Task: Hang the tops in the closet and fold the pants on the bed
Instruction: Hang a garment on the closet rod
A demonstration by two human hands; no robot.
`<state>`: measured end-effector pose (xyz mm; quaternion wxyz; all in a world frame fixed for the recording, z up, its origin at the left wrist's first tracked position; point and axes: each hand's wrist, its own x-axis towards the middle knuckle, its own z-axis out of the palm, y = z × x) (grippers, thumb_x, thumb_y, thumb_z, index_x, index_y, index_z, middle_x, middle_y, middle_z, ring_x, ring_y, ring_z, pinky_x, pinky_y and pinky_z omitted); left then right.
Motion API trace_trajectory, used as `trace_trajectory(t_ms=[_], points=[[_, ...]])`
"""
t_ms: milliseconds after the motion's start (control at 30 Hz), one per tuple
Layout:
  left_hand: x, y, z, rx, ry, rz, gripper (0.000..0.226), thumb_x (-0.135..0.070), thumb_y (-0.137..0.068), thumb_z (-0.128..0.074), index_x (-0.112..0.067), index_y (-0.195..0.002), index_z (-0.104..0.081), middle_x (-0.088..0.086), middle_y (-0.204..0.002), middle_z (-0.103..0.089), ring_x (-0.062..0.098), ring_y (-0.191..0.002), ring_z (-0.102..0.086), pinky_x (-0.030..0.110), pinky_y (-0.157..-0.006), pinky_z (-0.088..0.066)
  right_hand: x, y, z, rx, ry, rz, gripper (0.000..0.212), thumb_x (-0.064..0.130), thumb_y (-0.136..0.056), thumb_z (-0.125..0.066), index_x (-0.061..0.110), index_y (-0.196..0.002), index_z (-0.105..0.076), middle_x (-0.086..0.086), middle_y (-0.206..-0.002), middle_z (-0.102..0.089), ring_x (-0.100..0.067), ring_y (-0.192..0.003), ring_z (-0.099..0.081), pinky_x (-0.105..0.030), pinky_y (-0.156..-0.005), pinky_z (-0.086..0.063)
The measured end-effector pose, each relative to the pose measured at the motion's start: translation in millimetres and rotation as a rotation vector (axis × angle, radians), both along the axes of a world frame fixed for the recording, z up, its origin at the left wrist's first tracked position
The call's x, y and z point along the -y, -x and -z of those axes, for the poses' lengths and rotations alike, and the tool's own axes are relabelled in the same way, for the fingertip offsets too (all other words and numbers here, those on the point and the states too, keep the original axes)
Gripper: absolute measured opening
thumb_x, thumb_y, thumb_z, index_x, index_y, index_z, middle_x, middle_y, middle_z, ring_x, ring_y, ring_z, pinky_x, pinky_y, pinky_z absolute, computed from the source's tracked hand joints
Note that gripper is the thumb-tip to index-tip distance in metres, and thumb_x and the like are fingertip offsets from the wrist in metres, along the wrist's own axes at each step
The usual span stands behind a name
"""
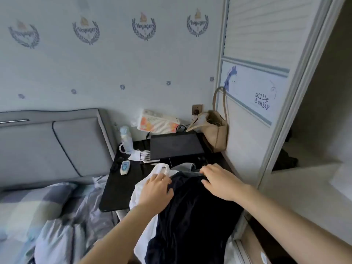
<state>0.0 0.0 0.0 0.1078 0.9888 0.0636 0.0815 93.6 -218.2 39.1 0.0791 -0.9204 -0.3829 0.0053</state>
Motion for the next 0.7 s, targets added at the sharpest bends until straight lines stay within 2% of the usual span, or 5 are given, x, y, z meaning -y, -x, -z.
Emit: trace_trajectory(t_ms=[133,233,367,500,700], points=[[-5.3,-8.8,34.9,-0.191,0.177,-0.017,0.039,-0.039,-0.095,-0.046,-0.02,-0.13,-0.048,-0.007,-0.13,-0.047,0.017,-0.123,-0.043,0.031,-0.095,-0.044,-14.6,-9.8,32.3,-0.242,0.15,-0.051,0.049,0.03,-0.098,-0.047,0.025,-0.144,-0.03,0.001,-0.144,-0.038,-0.021,-0.133,-0.032,-0.04,-0.103,-0.041],[-16.2,-21.0,50.3,-0.144,0.24,-0.028,0.024,-0.03,-0.094,-0.048,-0.017,-0.112,-0.056,-0.005,-0.112,-0.055,0.016,-0.11,-0.048,0.031,-0.092,-0.046,-26.0,-20.6,50.7,-0.213,0.16,-0.072,0.042,0.027,-0.097,-0.049,0.027,-0.138,-0.039,0.004,-0.141,-0.037,-0.021,-0.13,-0.033,-0.039,-0.1,-0.043],[-29.0,-36.1,48.1,-0.114,0.356,-0.083,0.019,-0.018,-0.095,-0.047,-0.015,-0.079,-0.056,-0.004,-0.08,-0.06,0.016,-0.077,-0.057,0.034,-0.07,-0.05,-40.7,-31.4,55.0,-0.129,0.121,-0.061,0.013,0.027,-0.099,-0.046,0.02,-0.107,-0.054,0.002,-0.118,-0.051,-0.02,-0.111,-0.047,-0.038,-0.086,-0.047],[-39.8,-46.5,33.4,-0.068,0.656,-0.222,0.026,-0.021,-0.096,-0.053,-0.023,-0.071,-0.058,-0.006,-0.063,-0.059,0.008,-0.06,-0.053,0.014,-0.051,-0.04,-43.6,-38.4,39.1,-0.234,-0.091,0.054,0.009,0.03,-0.1,-0.04,0.027,-0.093,-0.044,0.004,-0.085,-0.055,-0.017,-0.072,-0.056,-0.038,-0.064,-0.046],[-40.4,-66.3,-20.1,-0.009,1.177,-0.255,0.017,-0.021,-0.098,-0.053,-0.011,-0.091,-0.065,0.008,-0.079,-0.063,0.019,-0.074,-0.057,0.035,-0.07,-0.047,-36.7,-44.2,-27.3,-0.232,-0.342,0.13,0.007,0.026,-0.1,-0.042,0.025,-0.095,-0.047,0.003,-0.084,-0.058,-0.016,-0.076,-0.058,-0.04,-0.071,-0.048]])
